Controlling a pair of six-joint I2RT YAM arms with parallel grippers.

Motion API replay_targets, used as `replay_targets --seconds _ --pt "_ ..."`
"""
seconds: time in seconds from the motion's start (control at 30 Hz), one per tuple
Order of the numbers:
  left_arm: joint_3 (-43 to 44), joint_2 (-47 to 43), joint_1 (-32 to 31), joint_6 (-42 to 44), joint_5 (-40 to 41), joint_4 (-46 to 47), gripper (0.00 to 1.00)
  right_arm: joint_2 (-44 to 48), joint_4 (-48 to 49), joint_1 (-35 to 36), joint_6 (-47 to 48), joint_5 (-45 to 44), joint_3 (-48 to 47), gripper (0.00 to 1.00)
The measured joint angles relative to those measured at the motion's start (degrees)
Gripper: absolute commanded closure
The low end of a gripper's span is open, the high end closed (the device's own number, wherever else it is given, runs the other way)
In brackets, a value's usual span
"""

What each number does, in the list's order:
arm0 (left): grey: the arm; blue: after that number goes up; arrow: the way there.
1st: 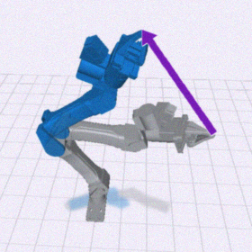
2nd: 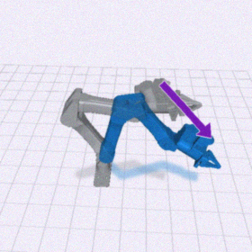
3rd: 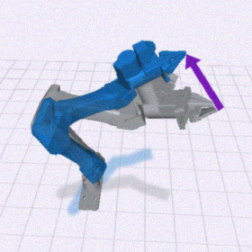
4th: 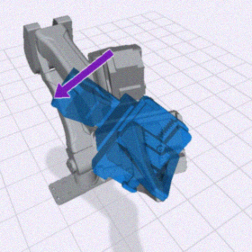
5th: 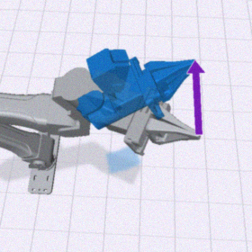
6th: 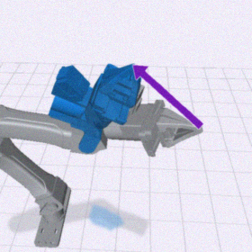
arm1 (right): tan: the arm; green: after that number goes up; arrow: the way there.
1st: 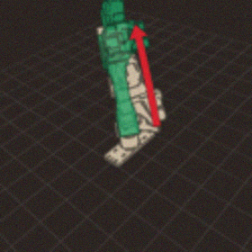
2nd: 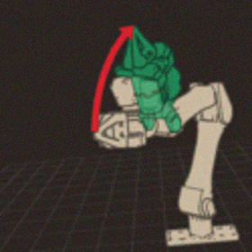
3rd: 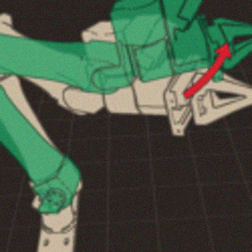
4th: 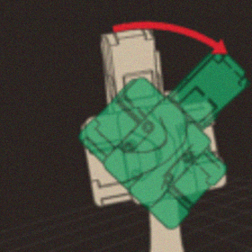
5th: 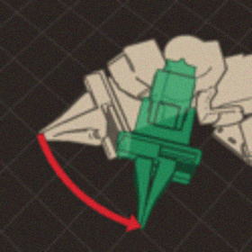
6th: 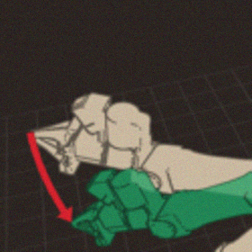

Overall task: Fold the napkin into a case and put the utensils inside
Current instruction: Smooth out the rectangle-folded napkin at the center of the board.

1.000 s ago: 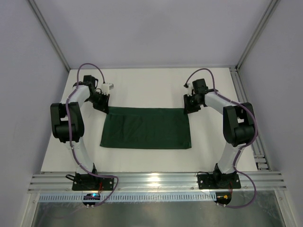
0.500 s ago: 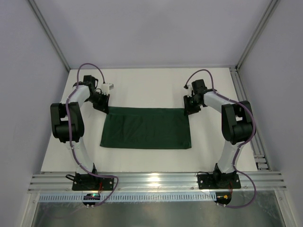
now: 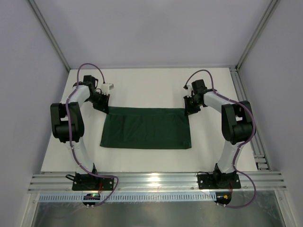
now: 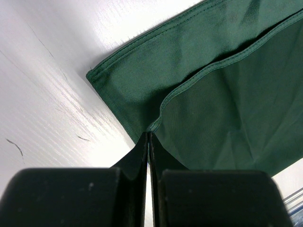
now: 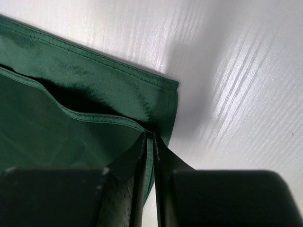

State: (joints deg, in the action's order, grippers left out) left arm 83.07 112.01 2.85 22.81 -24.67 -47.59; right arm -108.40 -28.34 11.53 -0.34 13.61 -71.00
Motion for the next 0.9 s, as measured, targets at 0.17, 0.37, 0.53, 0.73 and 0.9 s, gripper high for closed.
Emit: replay_targets --seconds 0.17,0.37,0.53,0.73,0.9 --pt "0.0 0.0 0.0 0.04 -0.09 -0.02 1.0 0.0 -0.04 0.0 -0.02 0.63 -0.07 0.94" --pt "0.0 0.0 0.42 0.0 -1.07 -0.04 1.0 0.0 -0.04 0.0 0.44 0.74 -0.13 0.96" --pt "0.0 0.0 0.76 -0.04 -1.55 -0.07 1.0 0.0 0.0 0.0 0.48 0.72 -0.15 0.9" --pt "0.0 -0.02 0.79 -0.04 -1.81 -0.09 1.0 -0.87 0.26 -0.02 0.44 0.87 -0.33 0.72" --pt "0.0 -0.02 0.79 -0.04 -1.97 -0.24 1.0 -0.98 0.87 0.0 0.39 1.18 -0.37 0.72"
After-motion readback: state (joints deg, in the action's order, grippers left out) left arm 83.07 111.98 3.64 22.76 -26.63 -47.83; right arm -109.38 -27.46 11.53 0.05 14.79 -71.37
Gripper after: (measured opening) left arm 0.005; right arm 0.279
